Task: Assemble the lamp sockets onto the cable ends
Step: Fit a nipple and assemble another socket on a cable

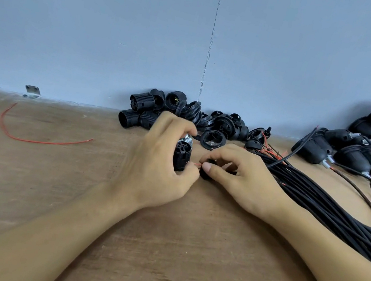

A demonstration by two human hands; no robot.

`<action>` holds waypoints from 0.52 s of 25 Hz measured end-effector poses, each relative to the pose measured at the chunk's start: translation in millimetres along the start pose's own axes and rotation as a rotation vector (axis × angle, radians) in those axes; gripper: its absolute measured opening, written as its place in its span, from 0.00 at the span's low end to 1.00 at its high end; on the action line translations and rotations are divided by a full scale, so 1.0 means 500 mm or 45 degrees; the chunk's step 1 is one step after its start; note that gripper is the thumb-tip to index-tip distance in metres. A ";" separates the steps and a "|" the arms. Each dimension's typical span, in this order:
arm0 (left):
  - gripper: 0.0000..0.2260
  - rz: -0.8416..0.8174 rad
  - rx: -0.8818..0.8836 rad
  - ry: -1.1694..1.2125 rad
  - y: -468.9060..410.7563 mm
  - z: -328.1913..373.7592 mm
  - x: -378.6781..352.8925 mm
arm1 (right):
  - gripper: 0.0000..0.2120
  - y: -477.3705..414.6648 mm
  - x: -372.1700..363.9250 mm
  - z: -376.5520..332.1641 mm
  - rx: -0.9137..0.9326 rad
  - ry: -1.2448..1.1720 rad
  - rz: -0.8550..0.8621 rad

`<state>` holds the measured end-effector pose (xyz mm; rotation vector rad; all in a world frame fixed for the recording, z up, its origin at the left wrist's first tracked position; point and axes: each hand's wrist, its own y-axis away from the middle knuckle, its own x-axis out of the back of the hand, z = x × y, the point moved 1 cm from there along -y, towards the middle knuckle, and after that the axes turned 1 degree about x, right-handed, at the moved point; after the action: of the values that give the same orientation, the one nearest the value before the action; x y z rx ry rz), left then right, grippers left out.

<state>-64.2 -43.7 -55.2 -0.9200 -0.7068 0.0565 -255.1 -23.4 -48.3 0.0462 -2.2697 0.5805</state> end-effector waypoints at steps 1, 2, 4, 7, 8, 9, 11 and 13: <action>0.20 0.036 0.051 -0.016 -0.001 -0.002 0.001 | 0.04 0.000 0.000 0.001 -0.013 -0.016 0.011; 0.20 0.027 0.116 -0.039 -0.001 -0.005 0.001 | 0.04 0.000 0.000 0.000 -0.032 -0.044 0.023; 0.22 -0.087 0.237 -0.107 0.003 -0.012 -0.006 | 0.03 0.000 0.000 -0.004 -0.044 -0.093 0.026; 0.23 -0.224 0.326 -0.158 0.007 -0.022 -0.016 | 0.09 0.000 -0.001 -0.010 0.026 -0.036 -0.035; 0.21 -0.218 0.327 -0.153 0.007 -0.025 -0.017 | 0.10 0.001 -0.002 -0.011 0.050 0.001 -0.056; 0.18 -0.194 0.323 -0.143 0.006 -0.028 -0.018 | 0.10 0.002 -0.003 -0.012 0.072 0.035 -0.073; 0.16 -0.156 0.322 -0.115 0.006 -0.034 -0.019 | 0.09 0.003 -0.005 -0.013 0.103 0.073 -0.090; 0.17 -0.144 0.316 -0.075 0.005 -0.038 -0.019 | 0.06 0.002 -0.005 -0.014 0.122 0.100 -0.092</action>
<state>-60.0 -58.7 -69.9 -0.6419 -0.7865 0.0695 -249.0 -19.8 -46.2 0.1497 -2.1541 0.6418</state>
